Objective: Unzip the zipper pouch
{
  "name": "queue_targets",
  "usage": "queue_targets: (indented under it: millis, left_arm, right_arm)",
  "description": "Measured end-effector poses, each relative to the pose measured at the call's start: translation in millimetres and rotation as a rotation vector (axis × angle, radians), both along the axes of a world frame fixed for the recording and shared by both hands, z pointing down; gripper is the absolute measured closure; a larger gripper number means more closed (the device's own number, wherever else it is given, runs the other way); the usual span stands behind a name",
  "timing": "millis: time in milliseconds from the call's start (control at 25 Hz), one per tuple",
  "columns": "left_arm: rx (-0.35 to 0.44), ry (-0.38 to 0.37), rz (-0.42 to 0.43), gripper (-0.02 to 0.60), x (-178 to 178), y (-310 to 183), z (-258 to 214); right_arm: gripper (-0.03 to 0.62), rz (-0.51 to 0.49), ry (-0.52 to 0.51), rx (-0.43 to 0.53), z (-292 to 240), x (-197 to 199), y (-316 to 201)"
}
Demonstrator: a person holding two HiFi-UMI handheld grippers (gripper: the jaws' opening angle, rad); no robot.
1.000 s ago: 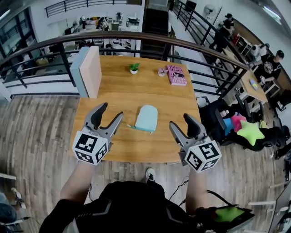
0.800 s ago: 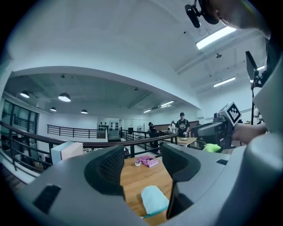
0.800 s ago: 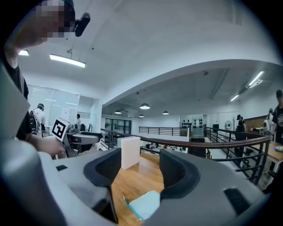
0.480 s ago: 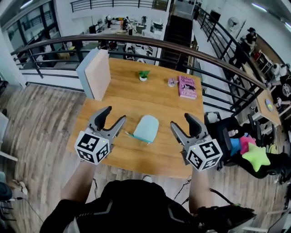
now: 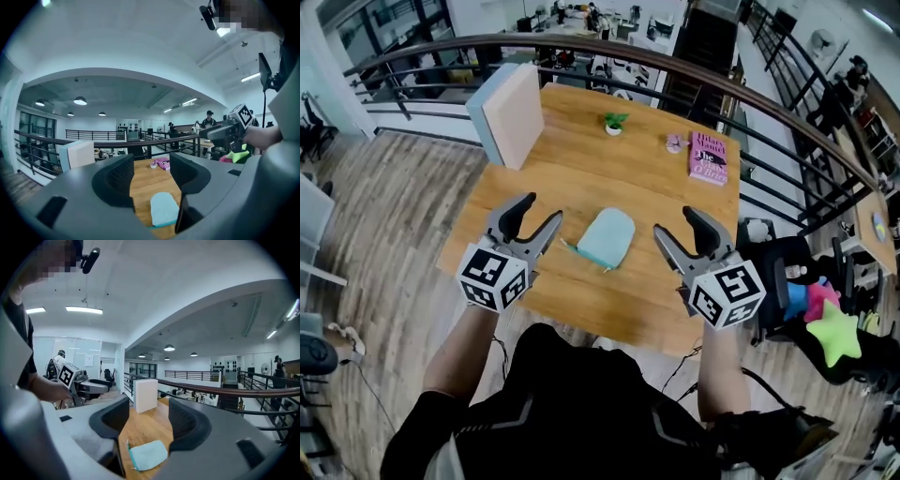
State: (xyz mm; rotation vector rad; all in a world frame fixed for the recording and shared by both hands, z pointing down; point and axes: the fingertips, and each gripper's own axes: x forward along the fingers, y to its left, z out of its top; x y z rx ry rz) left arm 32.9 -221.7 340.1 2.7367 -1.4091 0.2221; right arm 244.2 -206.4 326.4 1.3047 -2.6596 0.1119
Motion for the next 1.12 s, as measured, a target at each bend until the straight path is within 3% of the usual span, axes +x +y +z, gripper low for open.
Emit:
queue_targets:
  millis: [320,520,760,1120]
  left_arm:
    - [-0.112,-0.061,0.021,0.325,-3,-2,72]
    - [-0.189,-0.054,0.058,0.325,-3,1,112]
    - [-0.274,-0.095,0.143,0.356,18,12,169]
    - [-0.376,-0.139,0.151,0.360,41,21,244]
  right_arm:
    - [0.332,-0.050,0.061,-0.093,65,-12,-24]
    - [0.333,-0.103,0.103,-0.171,118,-25,-28]
    - [0.347,-0.181,0.159,-0.274,185,-33,-24]
    - [0.363,-0.268,0.256,-0.379,260,-34,-19]
